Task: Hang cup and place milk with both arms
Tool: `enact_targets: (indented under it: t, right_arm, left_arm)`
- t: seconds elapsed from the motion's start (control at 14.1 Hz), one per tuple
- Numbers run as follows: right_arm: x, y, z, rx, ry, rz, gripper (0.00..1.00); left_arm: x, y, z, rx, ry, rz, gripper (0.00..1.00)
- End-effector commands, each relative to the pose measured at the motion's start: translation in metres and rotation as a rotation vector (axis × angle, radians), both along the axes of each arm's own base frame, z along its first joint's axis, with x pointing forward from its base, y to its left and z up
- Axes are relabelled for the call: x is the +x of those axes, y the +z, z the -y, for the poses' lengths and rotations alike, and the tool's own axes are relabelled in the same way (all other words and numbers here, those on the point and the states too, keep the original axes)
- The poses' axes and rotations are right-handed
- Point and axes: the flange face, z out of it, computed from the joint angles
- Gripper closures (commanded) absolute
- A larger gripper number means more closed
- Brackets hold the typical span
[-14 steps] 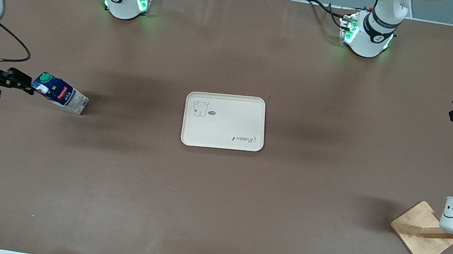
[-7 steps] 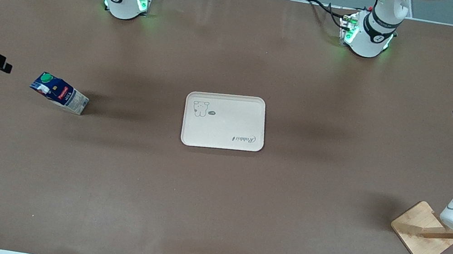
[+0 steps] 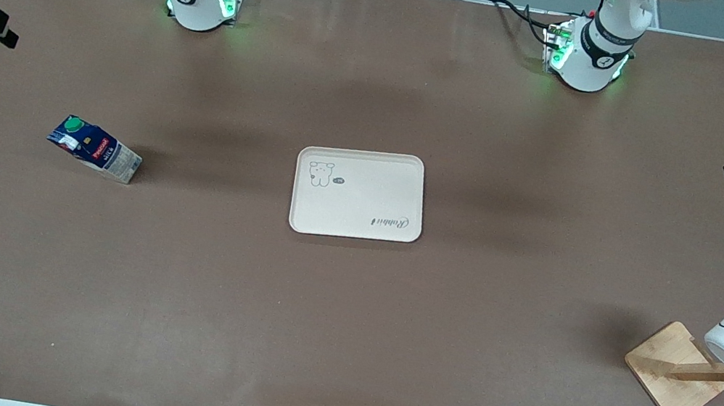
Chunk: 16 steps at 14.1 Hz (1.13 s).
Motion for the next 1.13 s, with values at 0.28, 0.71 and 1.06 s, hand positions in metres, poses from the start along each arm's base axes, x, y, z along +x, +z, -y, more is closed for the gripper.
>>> enact_targets:
  t: [0.28,0.71,1.06]
  right_arm:
    - [0.020,0.017,-0.007,-0.051,0.003,0.051,0.00]
    - [0.021,0.011,-0.002,-0.035,-0.011,0.053,0.00]
    - [0.020,0.011,-0.002,-0.042,0.059,0.056,0.00]
  left_arm:
    - [-0.011,-0.002,0.021,-0.027,-0.006,0.008,0.00]
    - [-0.008,-0.003,0.022,-0.013,-0.010,0.008,0.00]
    - [-0.009,-0.003,0.023,0.016,0.006,0.007,0.00]
